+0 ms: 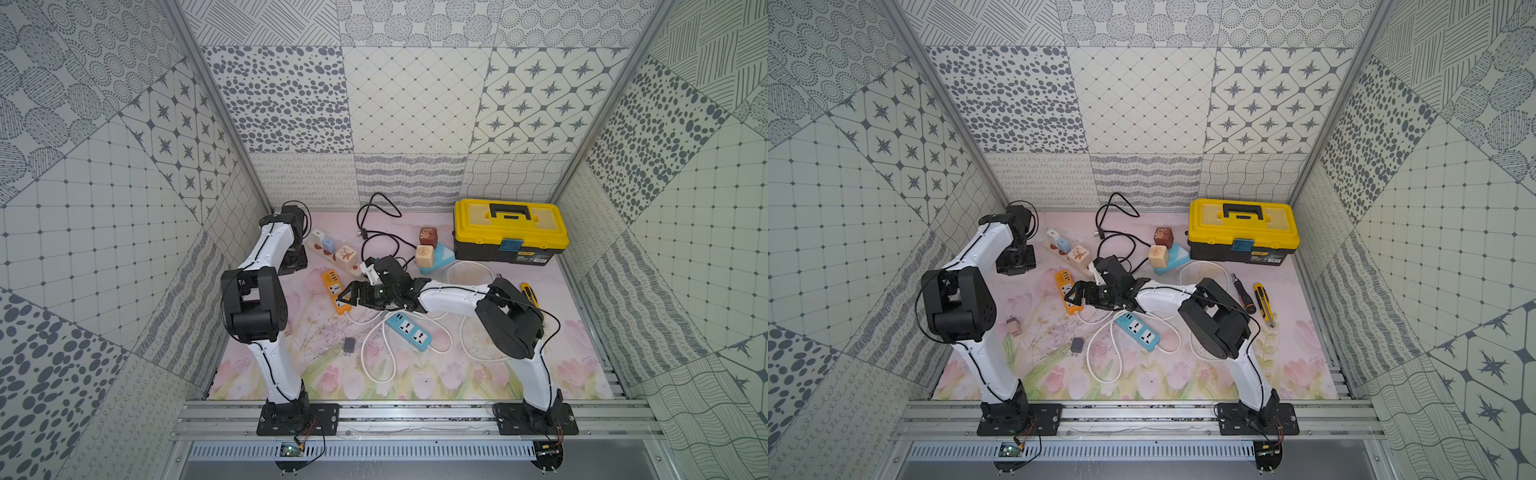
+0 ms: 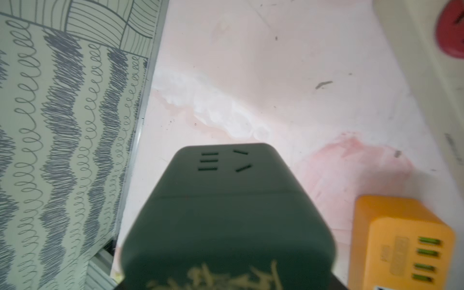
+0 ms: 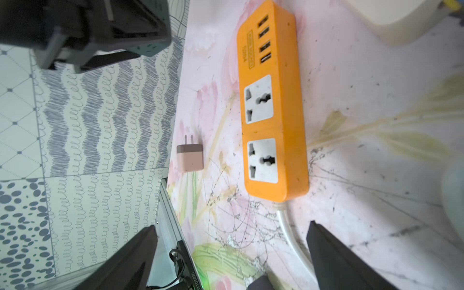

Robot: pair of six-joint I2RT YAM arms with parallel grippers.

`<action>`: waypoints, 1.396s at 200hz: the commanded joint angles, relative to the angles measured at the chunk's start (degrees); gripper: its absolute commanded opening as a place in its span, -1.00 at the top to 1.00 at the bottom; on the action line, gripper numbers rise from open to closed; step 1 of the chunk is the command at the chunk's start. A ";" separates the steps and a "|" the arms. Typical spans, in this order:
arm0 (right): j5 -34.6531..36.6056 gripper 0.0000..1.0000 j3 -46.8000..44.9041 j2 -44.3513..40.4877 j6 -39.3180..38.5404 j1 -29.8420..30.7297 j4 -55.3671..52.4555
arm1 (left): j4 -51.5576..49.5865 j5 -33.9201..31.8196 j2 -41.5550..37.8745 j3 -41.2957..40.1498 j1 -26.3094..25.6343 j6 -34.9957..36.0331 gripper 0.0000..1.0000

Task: Pull the plug off the socket
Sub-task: Place the plug at the center of the board.

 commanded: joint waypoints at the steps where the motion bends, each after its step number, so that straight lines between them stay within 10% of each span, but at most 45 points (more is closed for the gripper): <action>1: -1.90 -0.98 -4.13 -5.74 -3.64 0.32 3.04 | -5.71 -15.11 5.96 2.44 0.24 6.41 0.99; 120: 3.50 -0.98 -12.76 -18.33 -9.95 -0.27 0.74 | -8.36 -11.55 12.70 2.63 -0.36 5.86 0.17; 227: 13.53 -0.98 -14.53 -27.33 -17.72 -8.19 -14.16 | -9.39 -2.53 2.64 0.22 -1.42 1.99 -0.78; 279: 29.94 -0.98 -7.09 -25.40 -26.93 -9.43 -25.90 | -0.30 16.99 -10.46 -5.37 -1.42 -3.27 -0.77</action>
